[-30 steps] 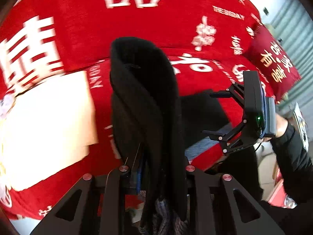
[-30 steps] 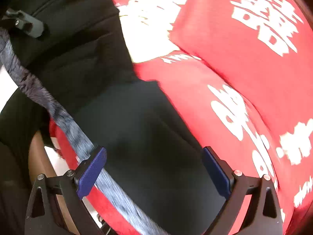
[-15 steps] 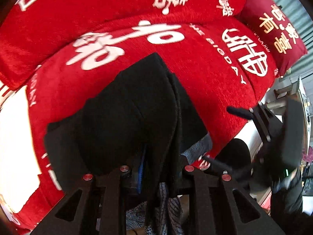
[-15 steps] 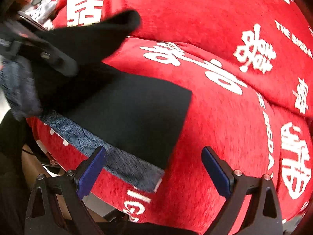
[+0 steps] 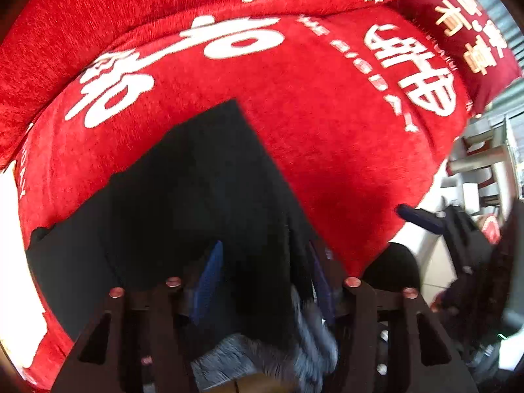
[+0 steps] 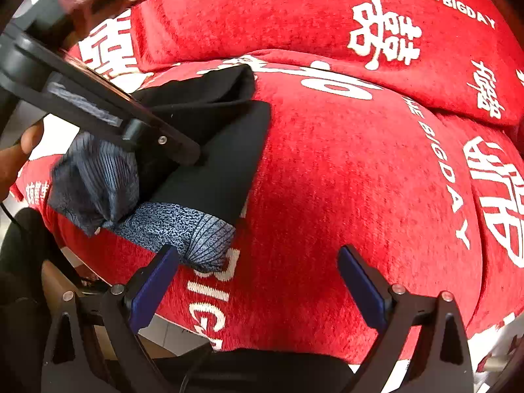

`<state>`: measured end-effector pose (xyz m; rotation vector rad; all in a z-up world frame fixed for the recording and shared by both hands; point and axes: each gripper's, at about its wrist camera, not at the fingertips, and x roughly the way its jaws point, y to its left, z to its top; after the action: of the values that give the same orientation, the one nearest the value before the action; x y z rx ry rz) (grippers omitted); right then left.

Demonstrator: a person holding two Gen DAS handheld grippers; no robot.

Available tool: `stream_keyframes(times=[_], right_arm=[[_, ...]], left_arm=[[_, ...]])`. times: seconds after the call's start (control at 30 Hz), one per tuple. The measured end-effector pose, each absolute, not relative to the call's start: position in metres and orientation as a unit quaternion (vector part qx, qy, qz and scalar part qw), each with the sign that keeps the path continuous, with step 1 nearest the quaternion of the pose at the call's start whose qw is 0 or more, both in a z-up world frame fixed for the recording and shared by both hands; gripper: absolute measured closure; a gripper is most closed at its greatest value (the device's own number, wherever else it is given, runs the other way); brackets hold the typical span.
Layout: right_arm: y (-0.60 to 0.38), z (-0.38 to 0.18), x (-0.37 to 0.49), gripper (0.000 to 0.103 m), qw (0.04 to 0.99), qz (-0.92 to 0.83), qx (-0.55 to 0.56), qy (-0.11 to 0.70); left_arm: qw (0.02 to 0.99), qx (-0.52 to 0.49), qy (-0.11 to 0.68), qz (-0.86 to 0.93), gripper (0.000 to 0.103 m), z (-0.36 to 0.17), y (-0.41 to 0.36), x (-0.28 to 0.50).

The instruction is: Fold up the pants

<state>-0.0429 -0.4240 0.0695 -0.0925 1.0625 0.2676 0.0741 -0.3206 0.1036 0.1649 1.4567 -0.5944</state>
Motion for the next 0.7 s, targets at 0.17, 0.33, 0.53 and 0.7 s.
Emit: stream_keyframes(times=[0.17, 0.33, 0.53, 0.7], right_arm=[[-0.424, 0.087, -0.054, 0.004, 0.861, 0.118, -0.045, 0.493], [-0.397, 0.121, -0.068, 0.004, 0.874, 0.169, -0.061, 0.452], [-0.330, 0.109, -0.067, 0.004, 0.840, 0.275, -0.080, 0.462], [-0.311, 0.076, -0.051, 0.005, 0.827, 0.261, -0.104, 0.487]], left_arm=[[0.747, 0.041, 0.595, -0.295, 0.029, 0.161, -0.297, 0.063], [0.790, 0.061, 0.571, -0.216, 0.001, 0.148, -0.235, 0.045], [0.782, 0.018, 0.609, -0.127, 0.001, 0.094, -0.162, 0.024], [0.772, -0.023, 0.626, -0.103, 0.001, 0.062, -0.137, 0.014]])
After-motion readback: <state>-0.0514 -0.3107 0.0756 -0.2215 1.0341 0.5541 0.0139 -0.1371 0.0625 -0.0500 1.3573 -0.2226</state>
